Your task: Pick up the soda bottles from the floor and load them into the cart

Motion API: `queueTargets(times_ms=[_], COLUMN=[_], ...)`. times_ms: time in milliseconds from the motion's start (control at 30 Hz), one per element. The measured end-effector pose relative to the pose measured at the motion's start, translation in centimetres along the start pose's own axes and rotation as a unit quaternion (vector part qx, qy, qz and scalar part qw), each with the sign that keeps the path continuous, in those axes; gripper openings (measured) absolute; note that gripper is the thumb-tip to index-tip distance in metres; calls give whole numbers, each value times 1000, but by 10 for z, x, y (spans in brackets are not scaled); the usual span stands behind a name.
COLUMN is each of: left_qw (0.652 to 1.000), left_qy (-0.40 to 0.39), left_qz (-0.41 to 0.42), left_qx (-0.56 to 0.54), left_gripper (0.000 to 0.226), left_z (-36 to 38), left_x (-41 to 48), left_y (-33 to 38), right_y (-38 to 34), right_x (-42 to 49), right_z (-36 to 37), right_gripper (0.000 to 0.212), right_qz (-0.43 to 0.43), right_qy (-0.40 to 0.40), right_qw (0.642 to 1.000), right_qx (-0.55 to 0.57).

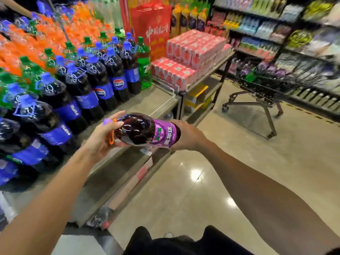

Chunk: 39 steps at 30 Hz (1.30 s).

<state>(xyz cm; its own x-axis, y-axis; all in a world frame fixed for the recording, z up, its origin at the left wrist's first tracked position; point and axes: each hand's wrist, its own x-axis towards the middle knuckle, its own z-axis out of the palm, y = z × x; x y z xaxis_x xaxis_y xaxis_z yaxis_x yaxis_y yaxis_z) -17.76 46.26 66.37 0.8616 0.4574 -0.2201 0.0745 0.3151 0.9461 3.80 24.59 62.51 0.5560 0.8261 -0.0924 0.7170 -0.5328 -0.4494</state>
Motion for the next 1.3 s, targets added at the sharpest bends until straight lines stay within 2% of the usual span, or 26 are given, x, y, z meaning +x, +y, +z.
queueTargets(times_ms=[200,367,433,633,767,933,1300], left_qw=[996,987,983,963,952,937,927], left_qy=[-80,-149,-174,-253,-288,-325,-343], left_qz=[-29,-42,-49,-72,-78,-88,-114], left_qx=[22,29,29,49,72,96,98], left_gripper=[74,43,40,76,66,100,100], left_z=[53,91,105,140,169,211,328], left_x=[81,151,176,259,308,357,438], left_y=[4,9,14,32,34,29,20], right_y=[66,109,124,163,192,233,353], right_x=[1,15,23,46,55,57,72], right_z=[-30,-47,-55,-82,-97,-116,-168], right_gripper=[105,95,96,100,102,103,107], right_qz=[68,121,145,206,241,276,289], right_qy=[31,52,59,93,118,129,139], right_qw=[997,990,986,972,961,950,945], right_qx=[37,57,55,59,69,64,68])
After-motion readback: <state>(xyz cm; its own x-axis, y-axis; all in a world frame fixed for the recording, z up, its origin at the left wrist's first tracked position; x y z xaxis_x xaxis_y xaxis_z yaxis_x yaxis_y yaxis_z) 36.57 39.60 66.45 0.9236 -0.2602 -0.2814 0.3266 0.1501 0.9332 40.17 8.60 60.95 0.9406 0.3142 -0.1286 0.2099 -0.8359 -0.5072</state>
